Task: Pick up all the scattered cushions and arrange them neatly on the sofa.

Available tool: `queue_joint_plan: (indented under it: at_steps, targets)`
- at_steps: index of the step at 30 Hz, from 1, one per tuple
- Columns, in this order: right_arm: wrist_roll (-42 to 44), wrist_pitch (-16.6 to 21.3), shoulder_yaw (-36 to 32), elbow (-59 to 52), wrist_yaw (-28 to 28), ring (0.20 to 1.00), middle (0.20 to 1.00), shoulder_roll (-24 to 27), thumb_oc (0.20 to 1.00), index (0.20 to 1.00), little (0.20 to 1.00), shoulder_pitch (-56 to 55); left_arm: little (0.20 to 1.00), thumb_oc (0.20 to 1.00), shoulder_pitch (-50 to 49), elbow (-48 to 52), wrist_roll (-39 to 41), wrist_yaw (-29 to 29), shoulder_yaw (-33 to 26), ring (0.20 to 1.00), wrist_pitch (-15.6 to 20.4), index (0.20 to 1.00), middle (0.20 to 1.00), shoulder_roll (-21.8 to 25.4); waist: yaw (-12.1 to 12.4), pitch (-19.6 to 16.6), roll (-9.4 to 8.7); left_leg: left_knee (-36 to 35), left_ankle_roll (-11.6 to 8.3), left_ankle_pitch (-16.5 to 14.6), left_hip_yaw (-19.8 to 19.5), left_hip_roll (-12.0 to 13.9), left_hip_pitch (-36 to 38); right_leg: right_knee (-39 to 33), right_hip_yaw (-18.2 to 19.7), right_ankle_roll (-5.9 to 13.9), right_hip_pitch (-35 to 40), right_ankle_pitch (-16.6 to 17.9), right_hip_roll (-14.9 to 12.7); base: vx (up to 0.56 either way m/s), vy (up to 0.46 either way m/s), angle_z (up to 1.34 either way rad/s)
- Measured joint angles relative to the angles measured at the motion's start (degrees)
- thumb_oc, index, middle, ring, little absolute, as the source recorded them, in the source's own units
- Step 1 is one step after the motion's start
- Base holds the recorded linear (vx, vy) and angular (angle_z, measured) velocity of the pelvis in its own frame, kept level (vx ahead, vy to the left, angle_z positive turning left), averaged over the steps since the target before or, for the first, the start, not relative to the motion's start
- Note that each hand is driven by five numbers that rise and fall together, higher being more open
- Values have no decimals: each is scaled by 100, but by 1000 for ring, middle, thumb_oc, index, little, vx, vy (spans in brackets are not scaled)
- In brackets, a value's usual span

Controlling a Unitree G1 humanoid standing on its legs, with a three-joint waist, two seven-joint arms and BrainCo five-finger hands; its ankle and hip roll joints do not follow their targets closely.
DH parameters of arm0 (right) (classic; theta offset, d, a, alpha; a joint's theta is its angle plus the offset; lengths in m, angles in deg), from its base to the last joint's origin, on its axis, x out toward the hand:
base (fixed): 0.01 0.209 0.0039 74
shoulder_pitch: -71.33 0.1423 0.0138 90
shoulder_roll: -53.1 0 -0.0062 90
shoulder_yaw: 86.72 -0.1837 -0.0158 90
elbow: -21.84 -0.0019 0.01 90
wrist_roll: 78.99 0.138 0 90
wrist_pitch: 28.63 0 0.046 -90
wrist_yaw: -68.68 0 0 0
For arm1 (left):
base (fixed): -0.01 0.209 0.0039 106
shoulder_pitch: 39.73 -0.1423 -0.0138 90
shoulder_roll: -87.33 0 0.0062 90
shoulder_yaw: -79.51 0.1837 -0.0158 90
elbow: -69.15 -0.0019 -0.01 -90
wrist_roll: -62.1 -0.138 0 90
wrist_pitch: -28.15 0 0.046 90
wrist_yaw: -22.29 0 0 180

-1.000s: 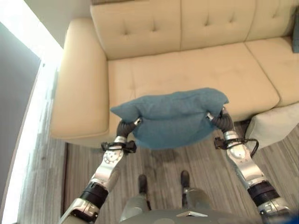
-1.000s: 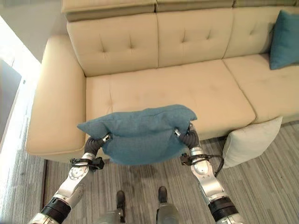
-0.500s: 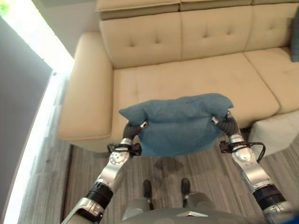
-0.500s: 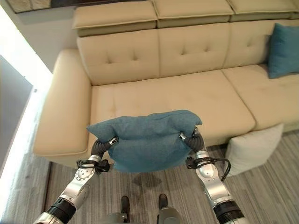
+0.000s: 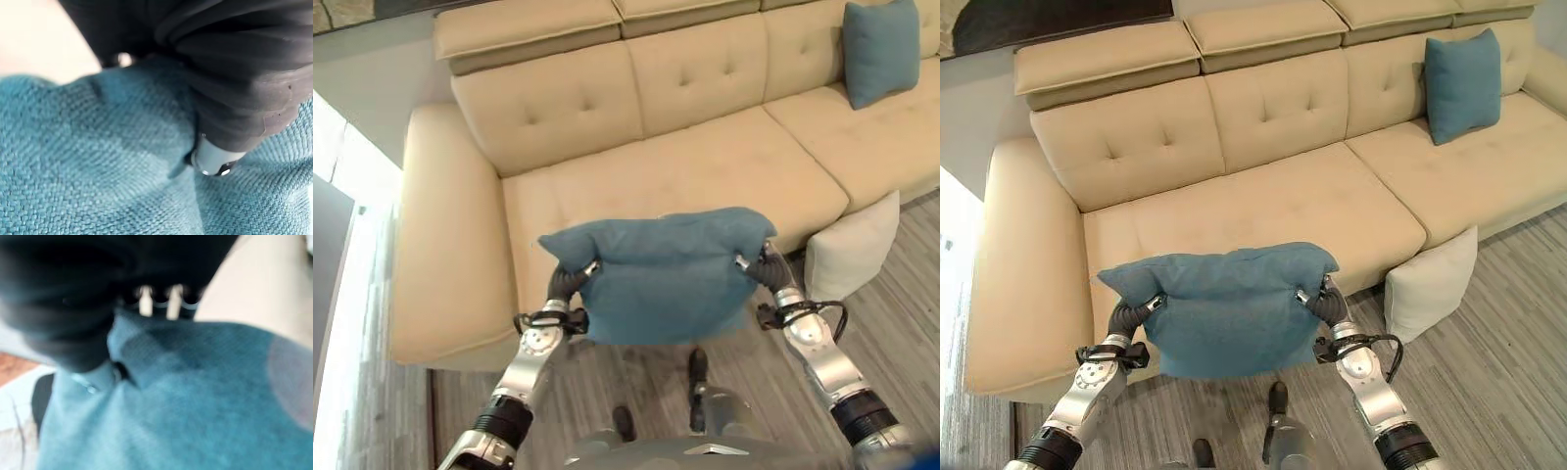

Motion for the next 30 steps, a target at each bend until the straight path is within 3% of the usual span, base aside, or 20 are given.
queue_joint_plan:
  at_steps: [2, 5, 6, 7, 10, 11, 13, 14, 16, 17, 19, 21, 22, 23, 24, 26, 28, 30]
  targets:
    - [3, -19, -94, -7, 15, 200, 200, 70, 200, 200, 200, -42, 200, 200, 13, -18, -65, 45, 5, 200, -11, 200, 200, -153, -35, 14, -107, 754, -155, -17, -422, 95, -208, -199, -133, -112, 377, -59, 13, 113, -220, 37]
    - [35, 9, -327, -107, -53, 200, 200, 71, 200, 200, 200, -8, 200, 200, 172, -27, -56, 45, 137, 200, -8, 200, 200, -285, -11, 13, -158, 2326, -365, -39, -761, 204, -985, -267, -253, -182, 623, -331, 59, 133, -166, 34]
    - [58, 9, -341, -110, -81, 200, 200, 58, 200, 200, 200, 7, 200, 200, 257, -26, -53, 44, 172, 200, -8, 200, 200, -270, 15, 44, -215, 2727, -509, -57, -838, 215, -1221, -319, -332, -234, 676, -381, 22, 105, -18, 43]
    - [62, 9, -387, -116, -112, 200, 200, 64, 200, 200, 200, 9, 200, 200, 318, -20, -54, 44, 193, 200, -8, 200, 200, -287, 14, 73, -269, 2837, -520, -185, -833, 219, -1392, -400, -447, -267, 765, -395, 38, 133, 8, 38]
    - [61, 9, -384, -109, -155, 200, 200, 58, 200, 200, 200, 52, 200, 200, 337, -5, -57, 38, 210, 200, -9, 200, 200, -232, 3, 80, -269, 1500, -475, -151, -662, 129, -1533, -402, -563, -245, 826, -555, 222, 217, 57, 15]
    - [61, 0, -380, -86, -181, 200, 200, 75, 200, 200, 200, 51, 200, 200, 356, -13, -57, 37, 217, 200, -13, 200, 200, -240, -19, 106, -296, 795, -468, 126, -588, 88, -1544, -398, -621, -284, 899, -564, 305, 347, 161, 2]
    - [61, 0, -360, -87, -189, 200, 200, 64, 200, 200, 200, 44, 200, 200, 351, -17, -55, 26, 220, 200, -17, 200, 200, -218, -9, 112, -270, 673, -413, 352, -796, 117, -1724, -400, -544, -258, 991, -718, 418, 273, 172, -20]
    - [59, -1, -369, -89, -190, 200, 200, 52, 200, 200, 200, 2, 200, 200, 345, -16, -59, 16, 228, 200, -22, 200, 200, -224, -25, 122, -206, 669, -303, 427, -714, 147, -1716, -398, -500, -267, 1093, -790, 472, 330, 273, -44]
    - [57, -20, -405, -90, -192, 200, 200, 151, 200, 200, 200, -6, 200, 200, 386, -5, -66, 16, 356, 200, -23, 200, 200, -229, -137, 72, 68, 457, -42, 601, -720, -5, -1388, -207, -394, -259, 1165, -951, 492, 324, 305, -36]
    - [57, -32, -419, -92, -194, 200, 200, 125, 200, 200, 200, 2, 200, 200, 400, -6, -67, 16, 357, 200, -26, 200, 200, -230, -134, 86, 70, 271, 129, 676, -705, -52, -1218, -49, -321, -226, 1142, -1022, 415, 141, 190, -28]
    - [55, -37, -435, -102, -201, 200, 200, 120, 200, 200, 200, 14, 200, 200, 404, -3, -66, 4, 351, 200, -27, 200, 200, -213, -82, 98, 118, 24, 273, 685, -503, -161, -927, 745, -120, -86, 865, -1294, 213, 94, 150, -33]
    - [50, -41, -393, -163, -191, 200, 200, 113, 200, 200, 200, 8, 200, 200, 532, 20, -69, -25, 340, 200, -23, 200, 200, -77, -67, 106, 138, 23, 468, 541, -560, -340, -768, 2295, 77, 124, 159, -1827, -150, 187, 97, -6]
    - [44, -41, -389, -242, -170, 200, 200, 110, 200, 200, 200, 0, 200, 200, 547, 43, -70, -34, 318, 200, -21, 200, 200, -23, -67, 134, 196, 13, 545, 480, -657, -379, -742, 2542, 392, 161, -42, -1941, -144, 280, 24, 15]
    - [46, -58, -325, -293, -159, 200, 200, 110, 200, 200, 200, 32, 200, 200, 587, 68, -73, -42, 194, 200, -21, 200, 200, 46, -29, 161, 240, -67, 521, 494, -577, -436, -667, 2261, 769, 308, -300, -1962, -229, 127, -54, 6]
    - [47, -57, -259, -293, -161, 200, 200, 109, 200, 200, 200, 99, 200, 200, 597, 75, -72, -43, 136, 200, -15, 200, 200, 53, 17, 164, 235, -85, 505, 481, -557, -467, -656, 1976, 801, 404, -445, -1856, -283, 136, -58, 6]
    - [45, -61, -164, -288, -148, 200, 200, 102, 200, 200, 200, 186, 200, 200, 629, 75, -71, -84, 46, 200, -13, 200, 200, 84, -9, 178, 216, -91, 486, 467, -649, -495, -625, 1282, 963, 540, -598, -1310, -302, 108, -66, 25]
    - [45, -62, -148, -285, -142, 200, 200, 95, 200, 200, 200, 179, 200, 200, 624, 75, -70, -94, 44, 200, -13, 200, 200, 106, -40, 189, 137, -97, 414, 401, -812, -510, -529, 895, 1238, 577, -560, -857, -255, 122, -87, 55]
    - [44, -66, -153, -277, -125, 200, 200, -24, 200, 200, 200, 118, 200, 200, 483, 195, -73, -96, 35, 200, -13, 200, 200, 238, -28, 105, -211, -102, 298, 292, -952, -649, -345, 462, 1424, 517, -272, -410, -328, 117, -118, 47]
